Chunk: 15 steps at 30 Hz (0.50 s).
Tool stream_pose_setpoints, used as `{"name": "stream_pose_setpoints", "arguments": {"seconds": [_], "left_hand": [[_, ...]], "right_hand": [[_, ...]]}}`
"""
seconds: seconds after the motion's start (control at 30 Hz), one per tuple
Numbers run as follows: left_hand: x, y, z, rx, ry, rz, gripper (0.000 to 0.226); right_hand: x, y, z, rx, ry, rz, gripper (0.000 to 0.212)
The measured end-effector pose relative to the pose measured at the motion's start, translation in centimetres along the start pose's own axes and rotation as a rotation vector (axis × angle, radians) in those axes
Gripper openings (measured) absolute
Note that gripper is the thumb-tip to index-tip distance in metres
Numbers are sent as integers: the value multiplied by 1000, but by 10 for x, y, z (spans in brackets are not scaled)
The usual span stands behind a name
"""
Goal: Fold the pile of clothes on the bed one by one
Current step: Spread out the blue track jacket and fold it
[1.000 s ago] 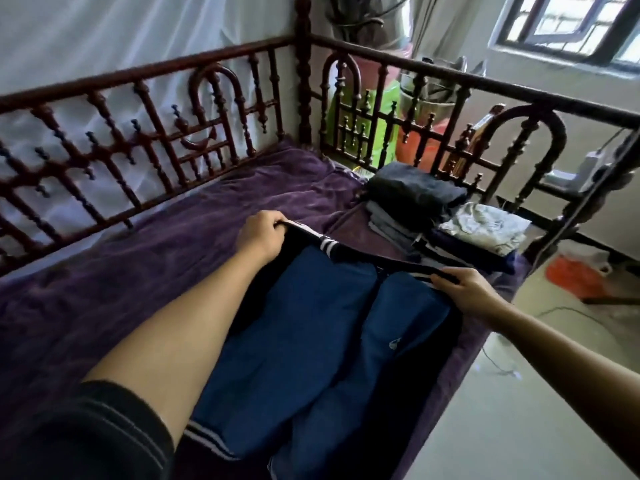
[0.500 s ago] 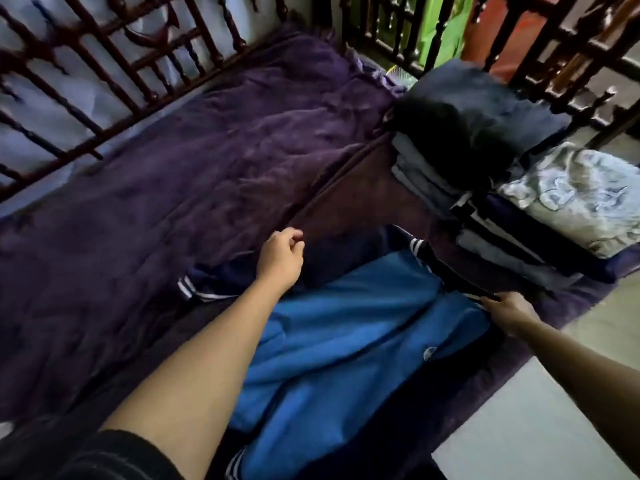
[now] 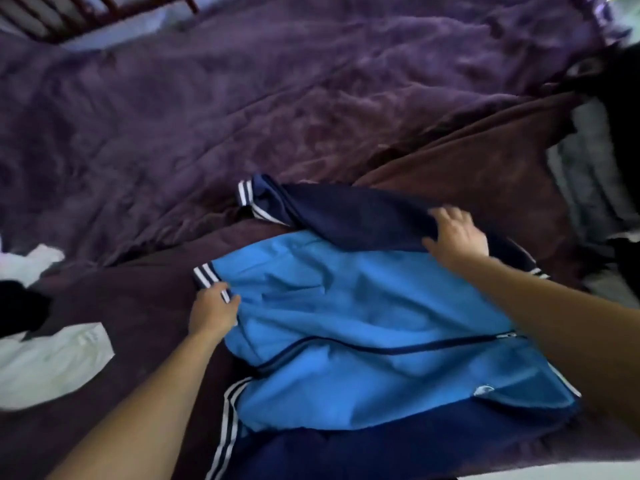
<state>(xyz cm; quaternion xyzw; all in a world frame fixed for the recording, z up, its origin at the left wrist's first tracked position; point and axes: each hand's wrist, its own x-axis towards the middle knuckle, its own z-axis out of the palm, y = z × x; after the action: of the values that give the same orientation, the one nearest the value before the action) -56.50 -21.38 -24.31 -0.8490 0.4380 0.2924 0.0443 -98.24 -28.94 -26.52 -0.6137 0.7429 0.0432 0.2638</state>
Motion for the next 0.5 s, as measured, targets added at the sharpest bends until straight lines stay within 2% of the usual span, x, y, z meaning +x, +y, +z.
{"name": "stream_pose_setpoints", "arguments": {"seconds": [0.07,0.13,0.23,0.27,0.4,0.5], "left_hand": [[29,-15,9,-116,97,-123,47],[54,-24,22,-347,146,-248,53],[73,-24,36,-633,194,-413,53],[77,-23,35,-657,245,-427,51],[114,3,-6,-619,486,-245,35],[160,29,-39,-648,532,-157,30]], "right_hand": [[34,-10,11,-28,-30,32,81],[52,-10,24,-104,-93,95,81],[52,1,36,-159,-55,97,32],[51,5,35,-121,2,88,27],[76,12,-10,-32,236,118,31],[120,22,-37,-14,275,211,38]]}}
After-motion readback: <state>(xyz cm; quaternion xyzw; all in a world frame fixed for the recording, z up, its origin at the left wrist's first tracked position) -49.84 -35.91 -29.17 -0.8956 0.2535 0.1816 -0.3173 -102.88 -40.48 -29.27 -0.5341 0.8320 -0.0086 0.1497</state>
